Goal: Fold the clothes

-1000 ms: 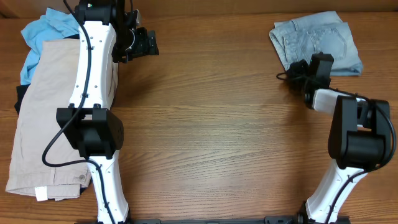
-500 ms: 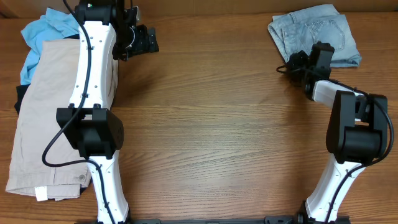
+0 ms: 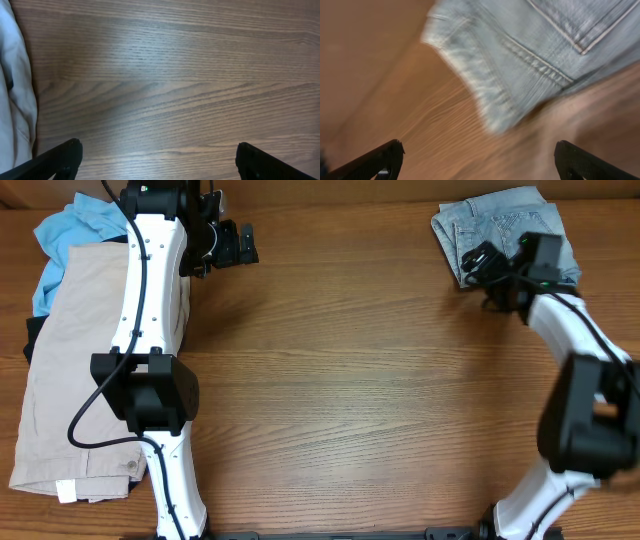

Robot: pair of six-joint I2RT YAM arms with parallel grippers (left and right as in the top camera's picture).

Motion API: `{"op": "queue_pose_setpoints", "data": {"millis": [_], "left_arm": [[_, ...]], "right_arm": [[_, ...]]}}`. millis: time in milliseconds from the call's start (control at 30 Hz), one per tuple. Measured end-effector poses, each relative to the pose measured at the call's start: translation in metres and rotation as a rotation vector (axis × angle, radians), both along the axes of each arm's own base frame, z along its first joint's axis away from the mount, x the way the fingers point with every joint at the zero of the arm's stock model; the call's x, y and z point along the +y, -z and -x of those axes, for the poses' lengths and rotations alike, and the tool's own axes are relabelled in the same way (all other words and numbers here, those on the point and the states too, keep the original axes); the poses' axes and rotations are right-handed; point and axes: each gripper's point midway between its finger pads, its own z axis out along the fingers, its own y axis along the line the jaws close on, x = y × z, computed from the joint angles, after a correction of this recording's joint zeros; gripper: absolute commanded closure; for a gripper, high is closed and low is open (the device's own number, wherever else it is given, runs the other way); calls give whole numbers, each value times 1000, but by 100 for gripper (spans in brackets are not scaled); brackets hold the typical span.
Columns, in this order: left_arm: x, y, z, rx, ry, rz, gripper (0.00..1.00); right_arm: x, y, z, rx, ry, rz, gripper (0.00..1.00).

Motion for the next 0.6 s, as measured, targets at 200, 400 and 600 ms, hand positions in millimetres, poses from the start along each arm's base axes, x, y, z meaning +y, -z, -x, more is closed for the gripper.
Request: {"op": "queue_pose_setpoints", "data": {"millis": [200,400,600], "left_arm": [[0,1,2,9,0,0,0],[0,1,2,10,0,0,0],[0,1,2,9,0,0,0]], "right_arm": [[13,-142,66,-172,-95,108,0],[29,-243,154,-354,-140,207,0],[43,-286,240,-461,-145,251,0]]}}
